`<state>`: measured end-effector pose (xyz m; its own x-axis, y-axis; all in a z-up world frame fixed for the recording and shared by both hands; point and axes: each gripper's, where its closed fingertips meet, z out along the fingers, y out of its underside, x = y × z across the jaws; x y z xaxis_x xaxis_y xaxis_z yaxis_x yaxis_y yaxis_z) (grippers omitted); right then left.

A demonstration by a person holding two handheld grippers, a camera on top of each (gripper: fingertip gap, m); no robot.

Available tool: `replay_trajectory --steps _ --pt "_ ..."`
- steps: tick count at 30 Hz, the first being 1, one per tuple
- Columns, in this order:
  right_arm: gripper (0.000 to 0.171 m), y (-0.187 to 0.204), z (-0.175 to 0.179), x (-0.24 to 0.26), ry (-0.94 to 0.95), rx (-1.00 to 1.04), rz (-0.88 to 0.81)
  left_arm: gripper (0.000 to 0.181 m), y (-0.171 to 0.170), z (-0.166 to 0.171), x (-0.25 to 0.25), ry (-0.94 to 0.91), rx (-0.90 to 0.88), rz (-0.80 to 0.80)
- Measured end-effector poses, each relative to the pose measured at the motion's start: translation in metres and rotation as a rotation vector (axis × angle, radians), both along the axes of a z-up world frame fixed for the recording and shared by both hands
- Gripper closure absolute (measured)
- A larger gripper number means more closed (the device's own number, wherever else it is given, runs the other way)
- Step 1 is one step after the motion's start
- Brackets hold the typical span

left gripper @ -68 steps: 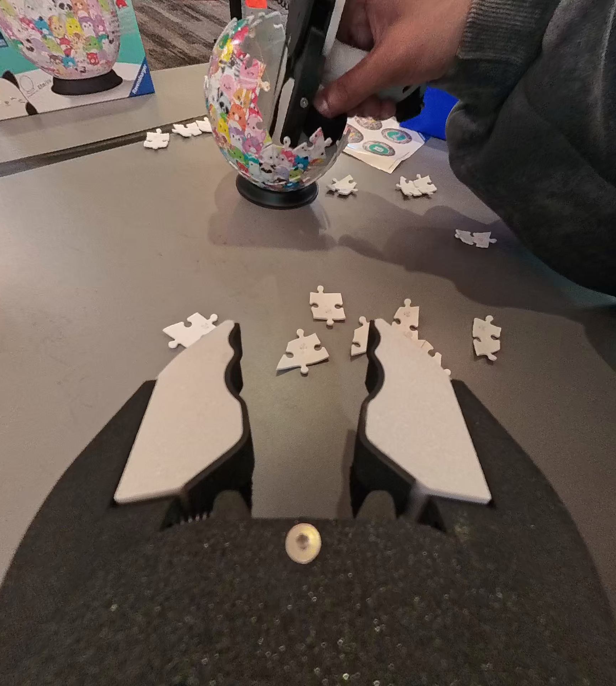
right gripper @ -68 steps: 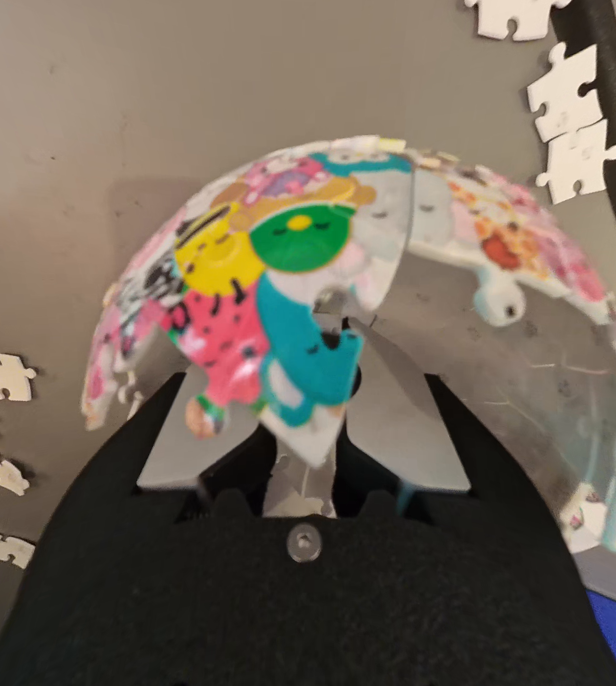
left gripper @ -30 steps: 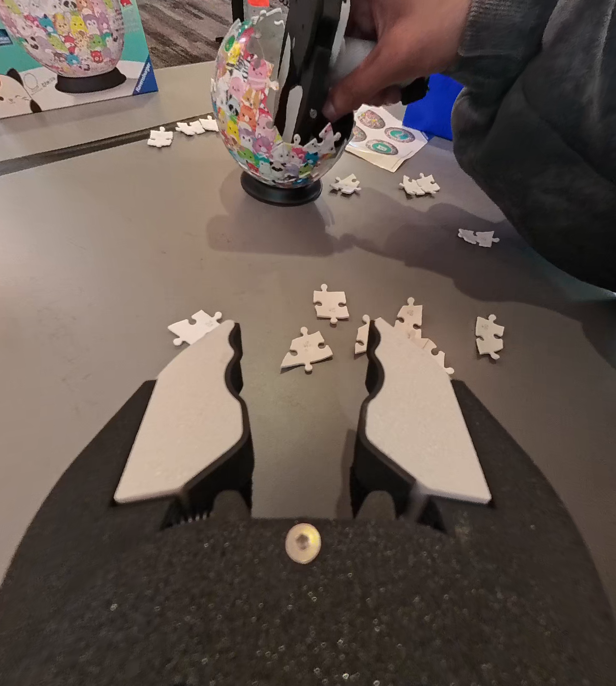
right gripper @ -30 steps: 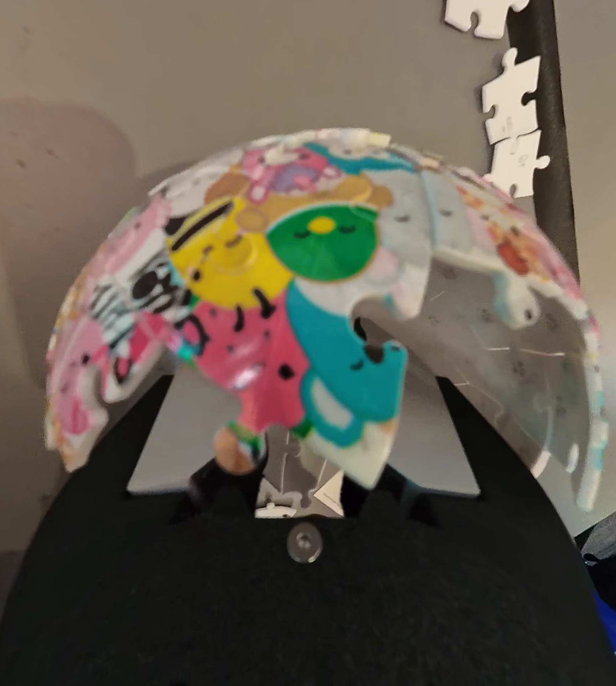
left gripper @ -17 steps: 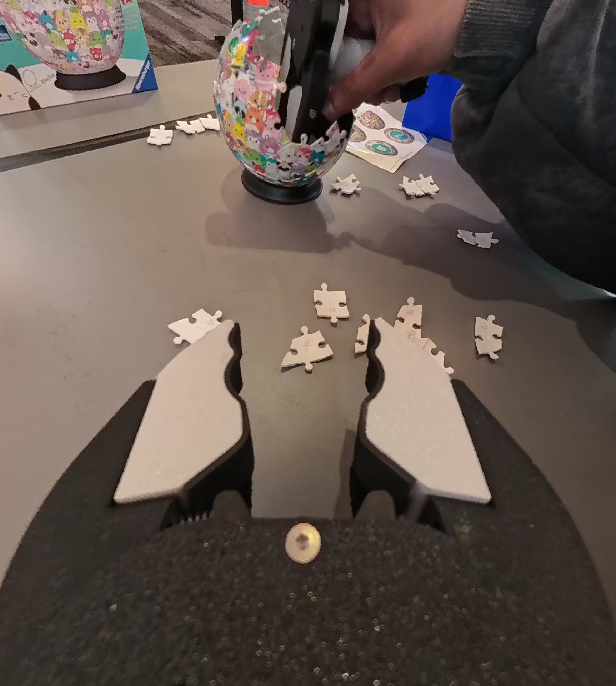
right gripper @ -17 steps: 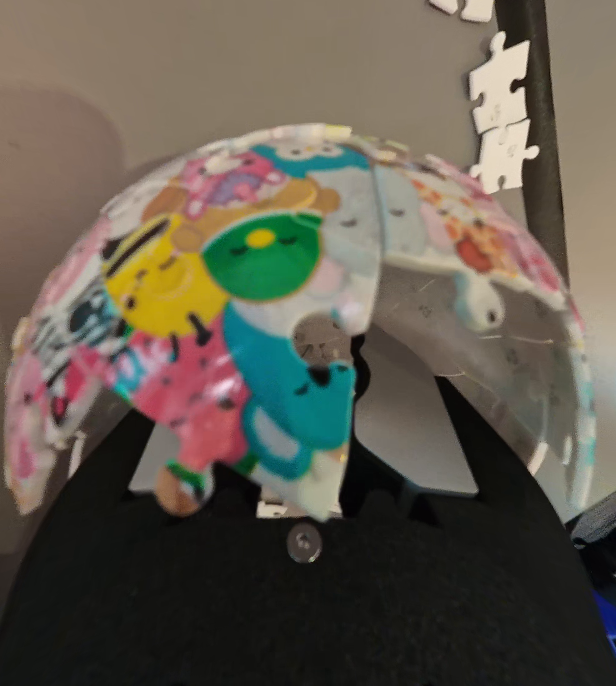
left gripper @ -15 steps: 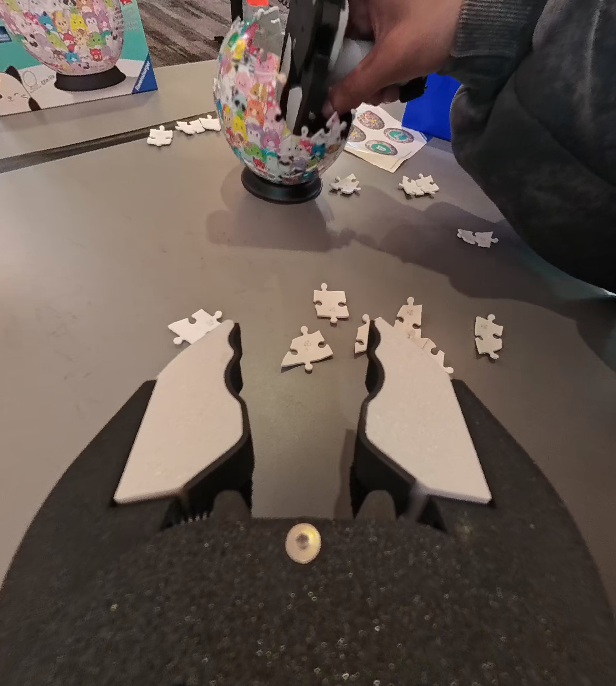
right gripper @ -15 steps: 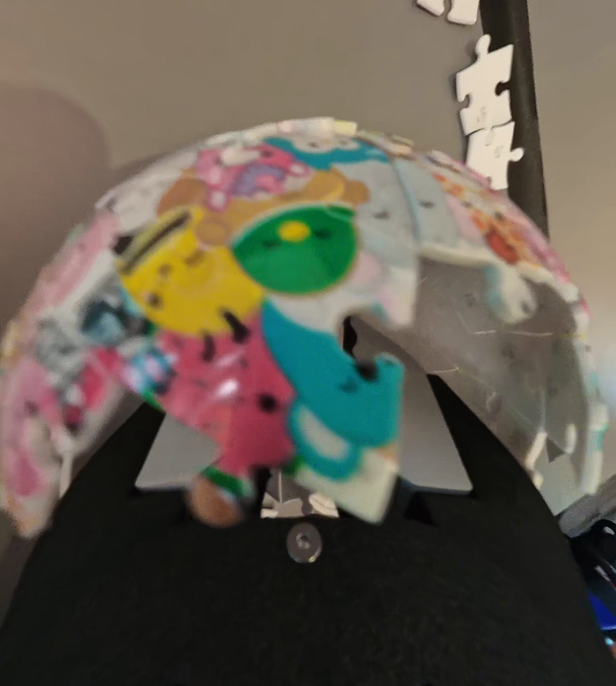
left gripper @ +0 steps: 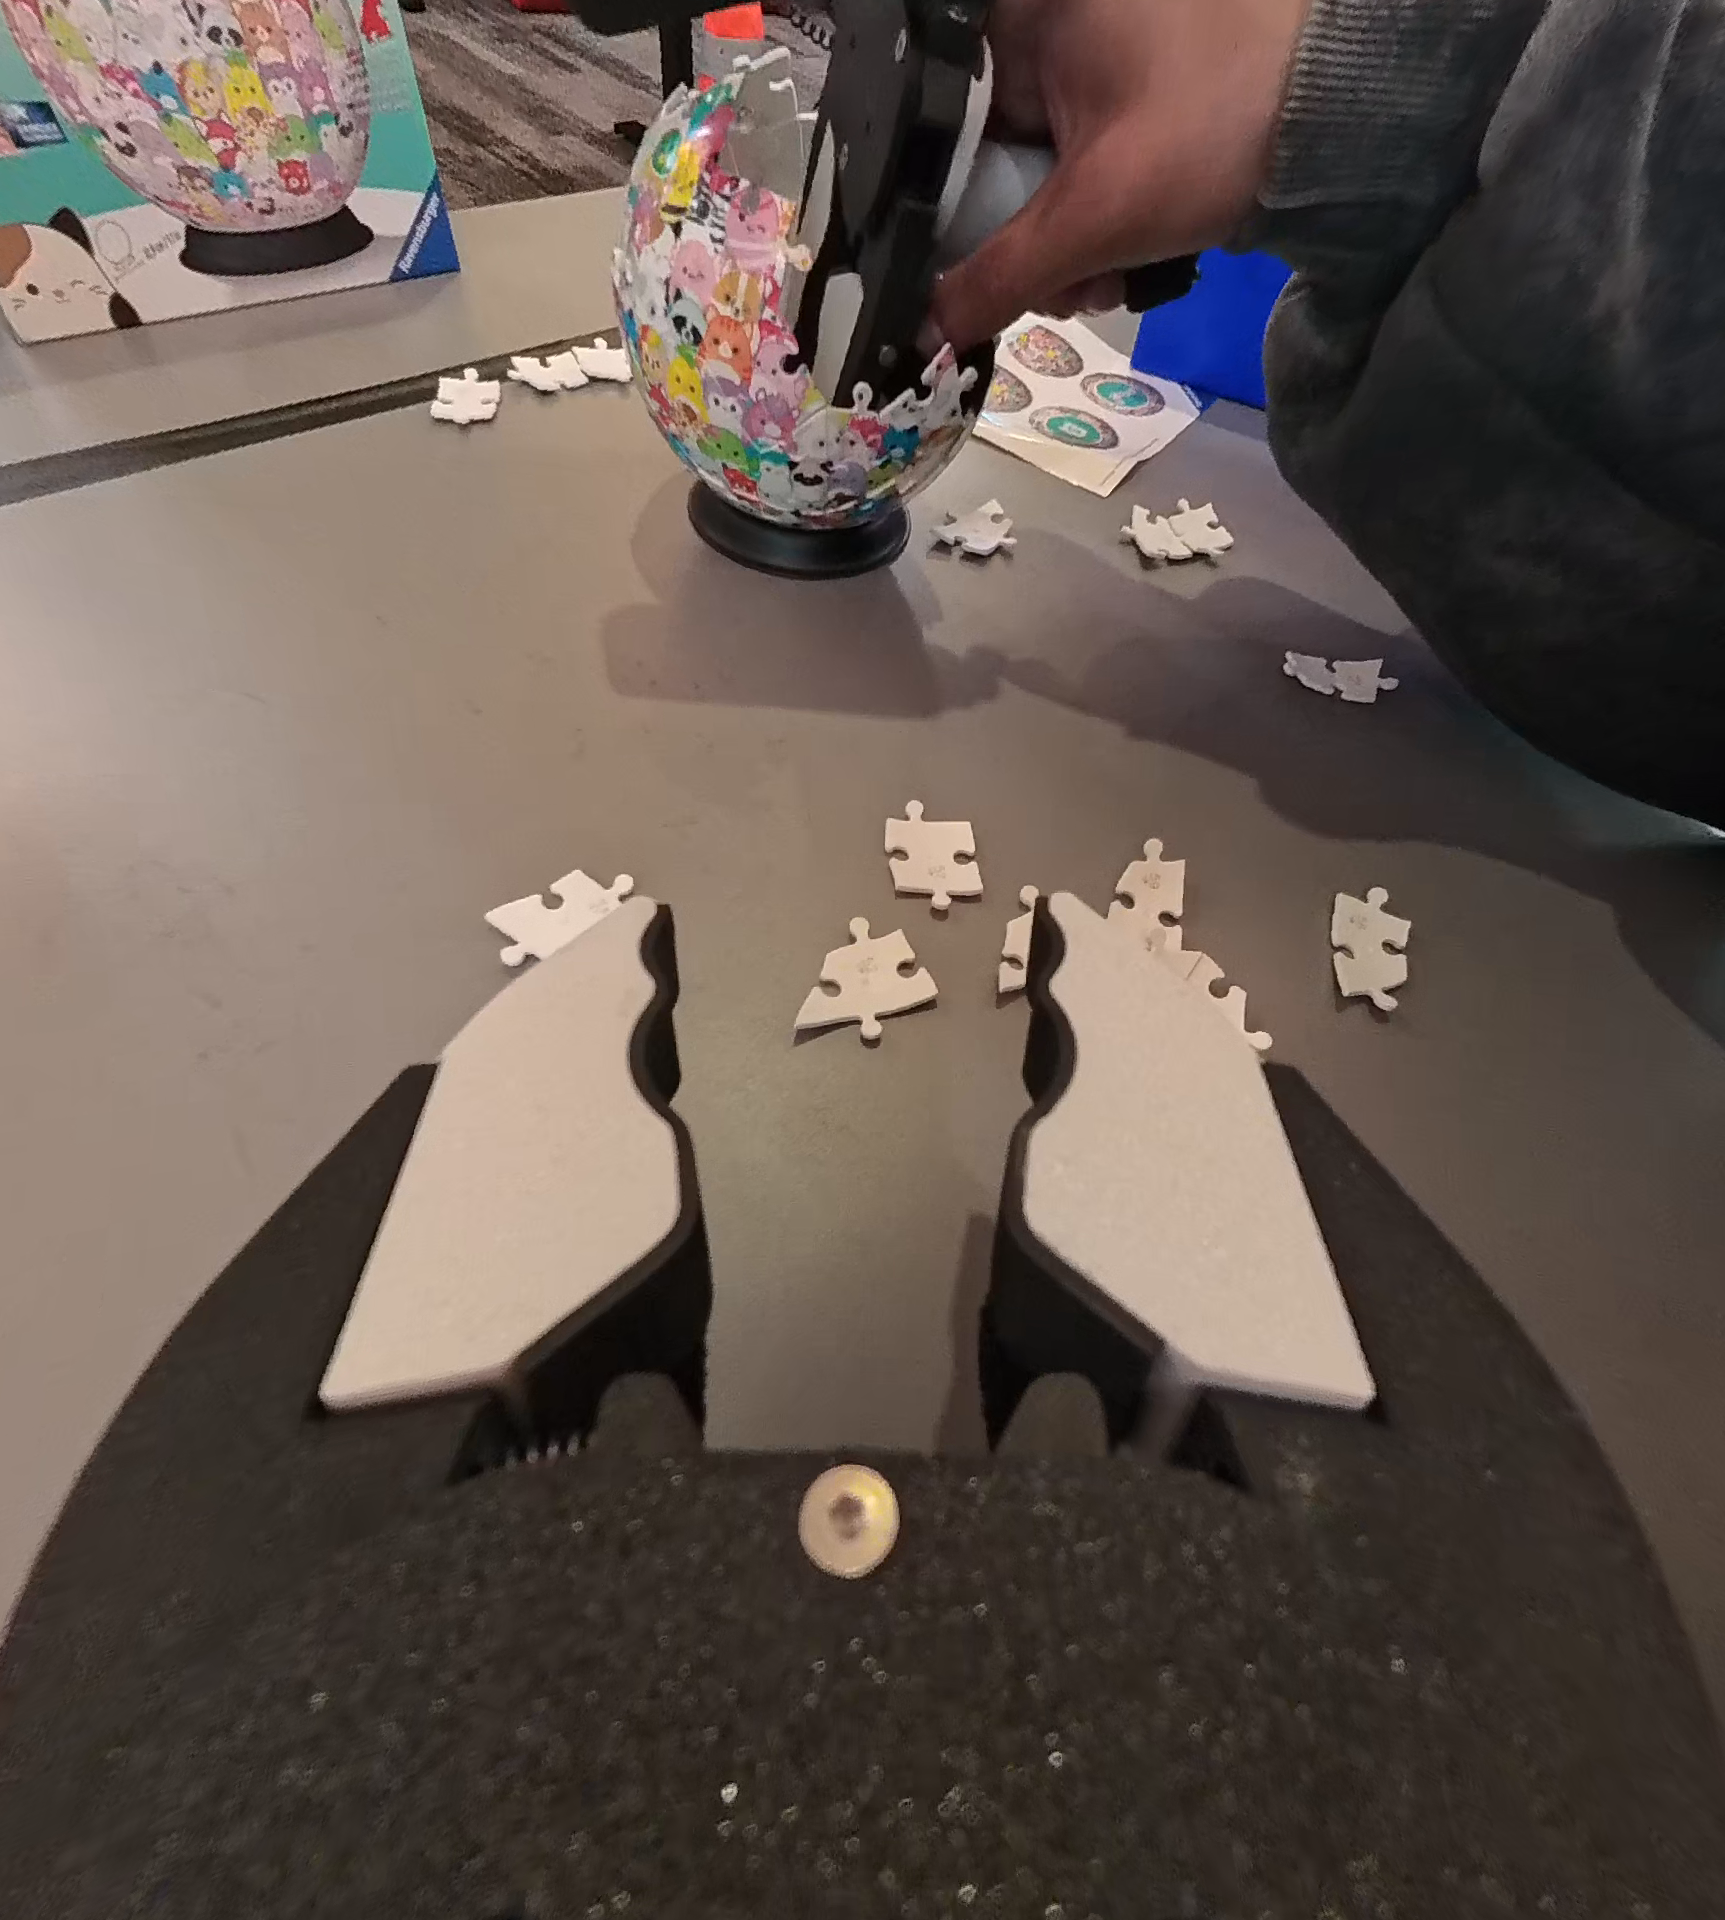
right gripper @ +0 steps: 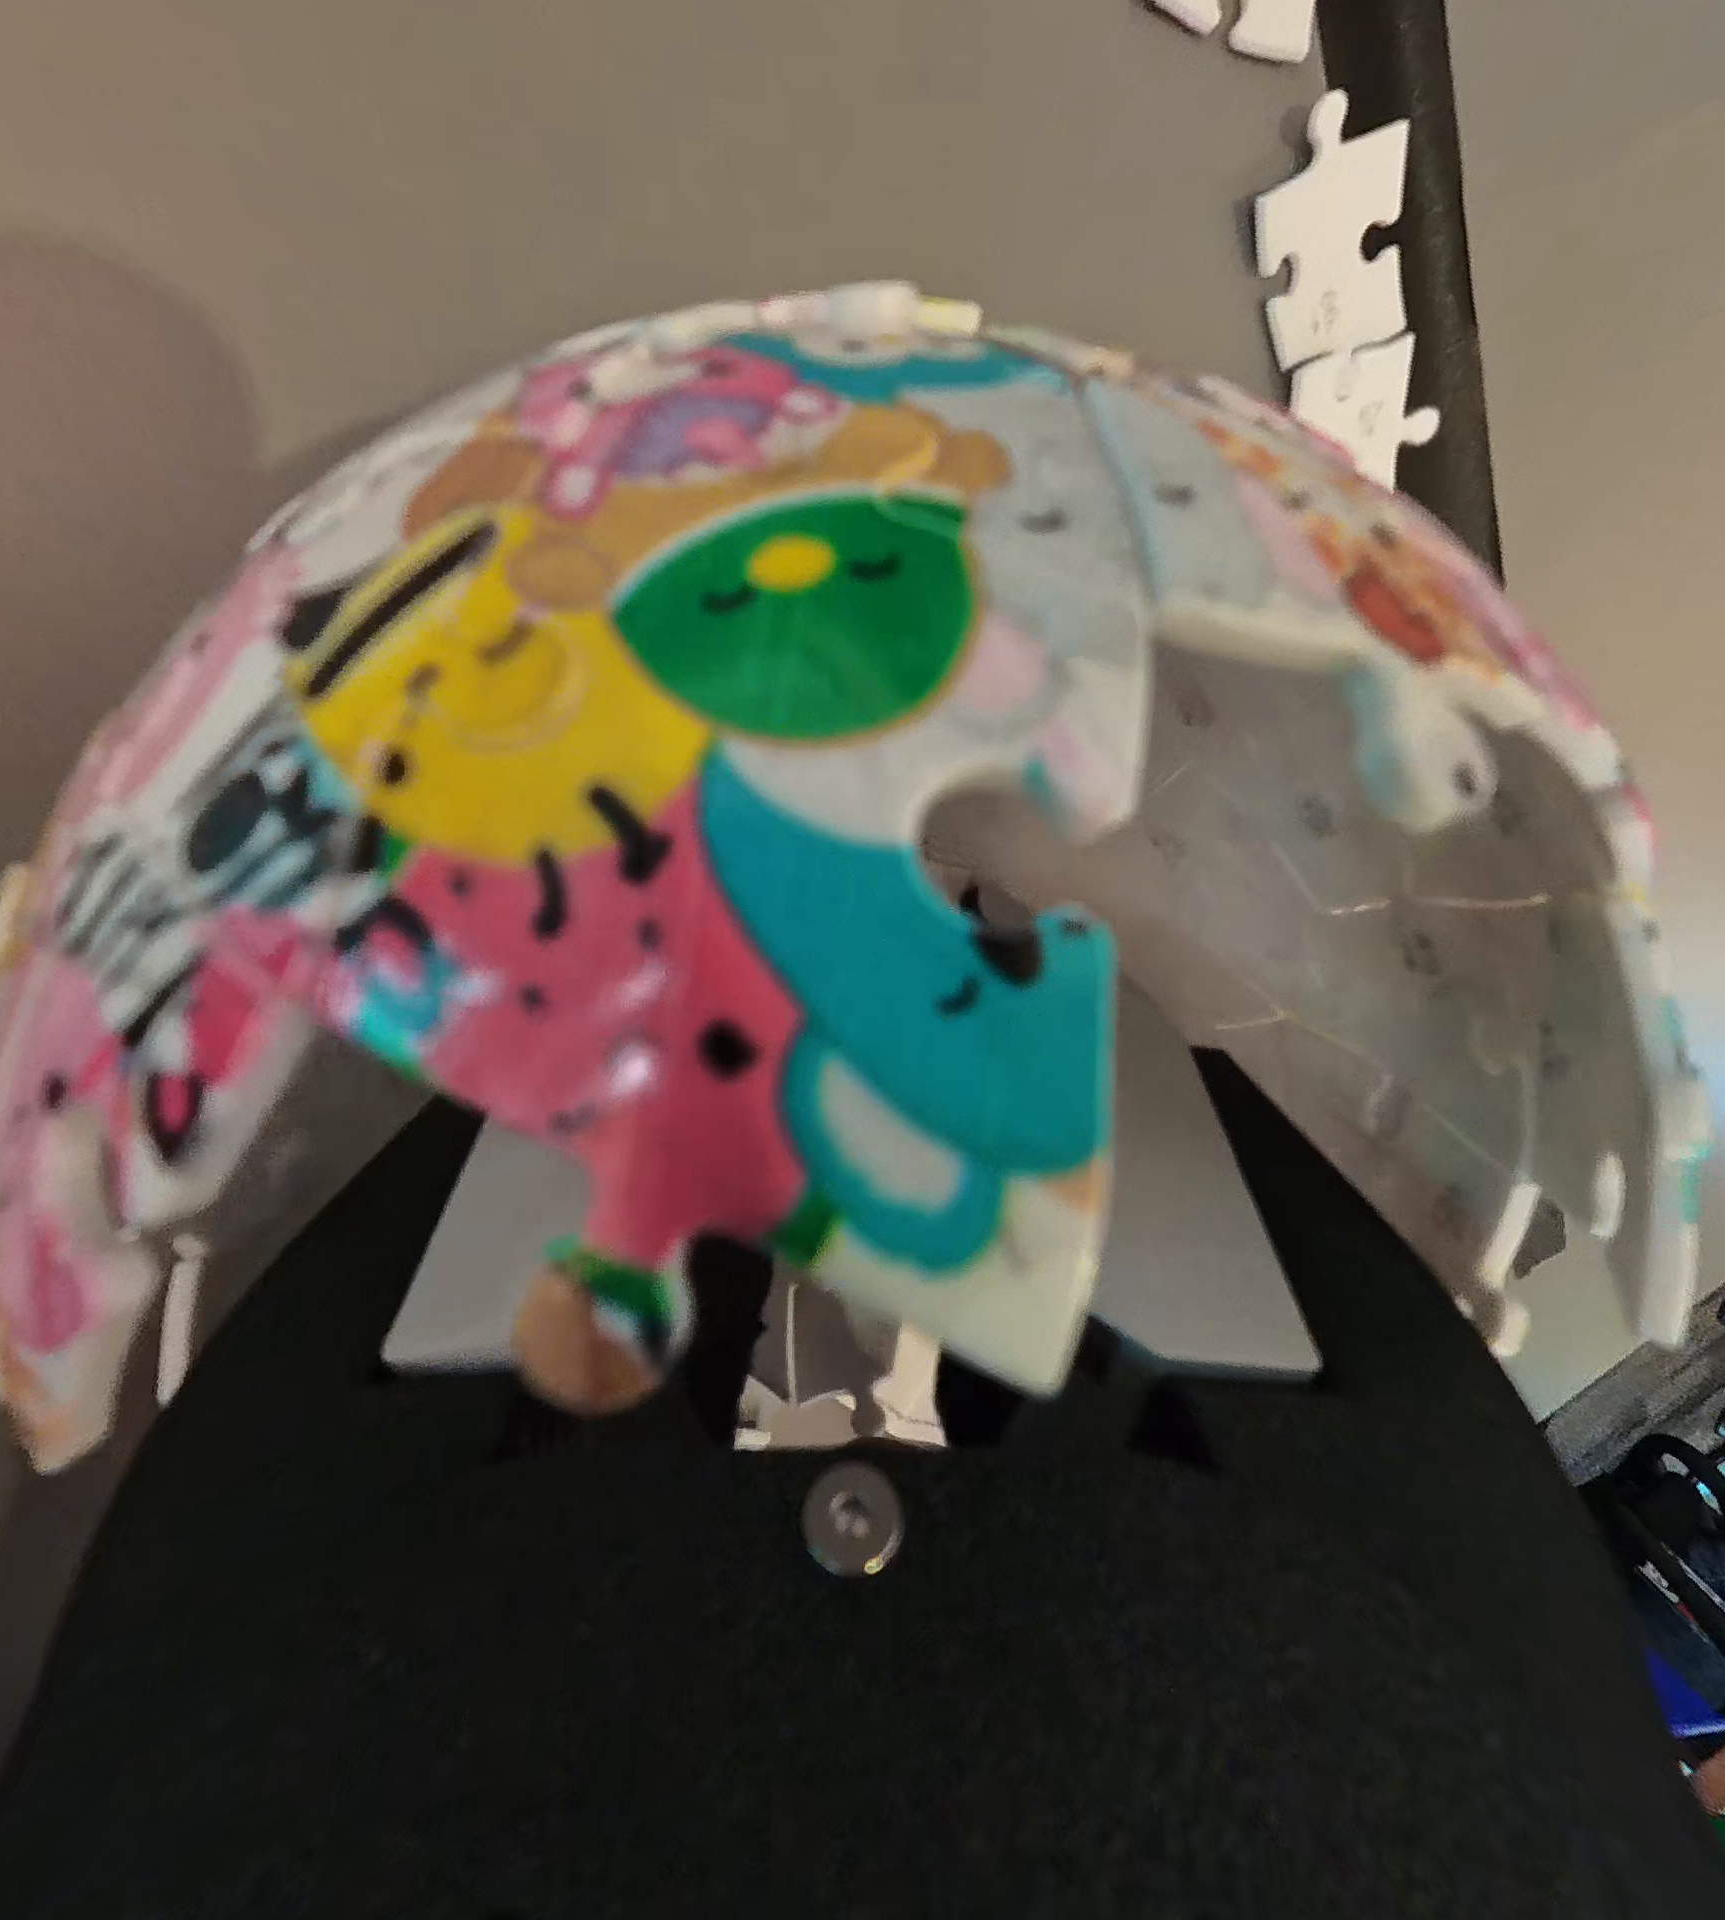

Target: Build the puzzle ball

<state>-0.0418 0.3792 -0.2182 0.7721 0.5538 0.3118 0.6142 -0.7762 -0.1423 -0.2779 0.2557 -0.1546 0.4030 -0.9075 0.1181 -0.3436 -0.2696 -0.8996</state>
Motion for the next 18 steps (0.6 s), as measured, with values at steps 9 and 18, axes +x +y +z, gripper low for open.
replay_trajectory --steps 9,18 --pt "0.148 -0.002 0.024 0.004 0.01 0.057 0.029 0.117 -0.001 -0.001 0.0 0.002 -0.001 -0.003" --pt "0.127 -0.007 0.005 -0.014 0.07 -0.059 0.06 0.117 -0.002 -0.001 0.0 0.007 0.004 -0.005"
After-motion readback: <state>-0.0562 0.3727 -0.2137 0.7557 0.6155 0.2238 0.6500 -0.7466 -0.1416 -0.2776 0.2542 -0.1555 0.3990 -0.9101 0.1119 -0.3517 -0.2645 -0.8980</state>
